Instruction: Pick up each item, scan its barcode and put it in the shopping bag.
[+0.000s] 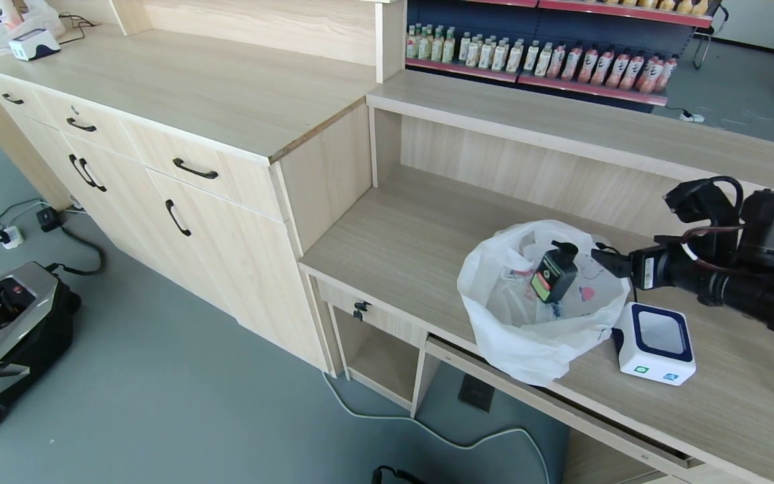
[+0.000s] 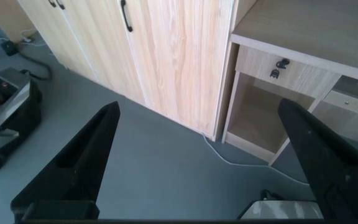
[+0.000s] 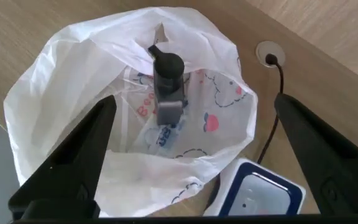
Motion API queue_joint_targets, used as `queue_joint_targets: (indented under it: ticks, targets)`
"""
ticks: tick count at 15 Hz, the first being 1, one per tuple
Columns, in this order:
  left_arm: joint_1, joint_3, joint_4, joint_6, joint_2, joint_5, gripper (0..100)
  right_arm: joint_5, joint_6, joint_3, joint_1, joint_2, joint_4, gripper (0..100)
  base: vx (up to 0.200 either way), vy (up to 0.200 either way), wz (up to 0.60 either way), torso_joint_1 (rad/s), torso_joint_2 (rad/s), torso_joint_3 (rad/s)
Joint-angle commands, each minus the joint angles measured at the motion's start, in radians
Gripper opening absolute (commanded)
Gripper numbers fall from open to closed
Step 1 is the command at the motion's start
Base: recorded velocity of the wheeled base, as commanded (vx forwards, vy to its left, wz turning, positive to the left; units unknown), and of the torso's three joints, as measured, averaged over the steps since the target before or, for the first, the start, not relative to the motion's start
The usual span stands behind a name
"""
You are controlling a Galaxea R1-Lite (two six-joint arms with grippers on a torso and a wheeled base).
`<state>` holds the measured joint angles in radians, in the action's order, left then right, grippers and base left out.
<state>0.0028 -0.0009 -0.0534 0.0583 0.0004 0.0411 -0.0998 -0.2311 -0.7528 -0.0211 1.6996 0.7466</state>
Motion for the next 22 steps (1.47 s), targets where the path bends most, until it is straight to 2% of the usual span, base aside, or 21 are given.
queue_joint_targets:
  ticks: [1,2,4,7,9,11,12,15,16,18,22]
  targets:
    - [0.0,-0.001,0.0,0.0,0.0,0.0,100,0.057,-0.12,0.125,-0.165,-0.456,-0.303,100,0.0,0.0,-0.6,0.007,0.0,0.002]
    - [0.0,-0.001,0.0,0.0,0.0,0.0,100,0.068,-0.12,0.122,-0.217,-0.531,-0.405,100,0.0,0.0,-0.6,-0.007,0.0,0.012]
    - [0.002,-0.001,0.0,0.0,0.0,0.0,100,0.175,-0.122,0.124,-0.359,-0.64,-0.54,100,0.0,0.0,-0.6,0.005,0.01,0.002]
    - [0.0,0.001,0.0,0.0,0.0,0.0,100,0.29,-0.119,0.121,-0.456,-0.729,-0.674,100,0.0,0.0,-0.6,-0.001,0.0,0.002]
    - [0.0,-0.001,0.0,0.0,0.0,0.0,100,0.37,-0.114,0.127,-0.468,-0.706,-0.701,100,0.0,0.0,-0.6,0.002,0.0,0.002]
    - [0.0,0.001,0.001,0.0,0.0,0.0,100,0.377,-0.06,0.128,-0.47,-0.604,-0.641,100,0.0,0.0,0.0,0.0,0.0,0.0]
    - [0.0,0.001,0.0,0.0,0.0,0.0,100,0.379,0.003,0.147,-0.468,-0.508,-0.547,100,0.0,0.0,0.0,0.0,0.0,0.0]
    - [0.0,-0.001,0.0,0.0,0.0,0.0,100,0.351,0.022,0.202,-0.436,-0.304,-0.279,100,0.0,0.0,0.0,0.0,0.0,0.0]
    - [0.0,0.001,0.0,0.0,0.0,0.0,100,0.275,0.032,0.219,-0.427,-0.207,-0.156,100,0.0,0.0,0.0,0.0,0.0,0.0]
    - [0.0,-0.001,0.0,0.0,0.0,0.0,100,0.203,0.026,0.233,-0.428,-0.127,-0.066,100,0.0,0.0,0.0,0.0,0.0,0.0]
    - [0.0,-0.001,0.0,0.0,0.0,0.0,100,0.201,0.03,0.286,-0.418,-0.043,0.094,100,0.0,0.0,0.0,0.0,0.0,0.0]
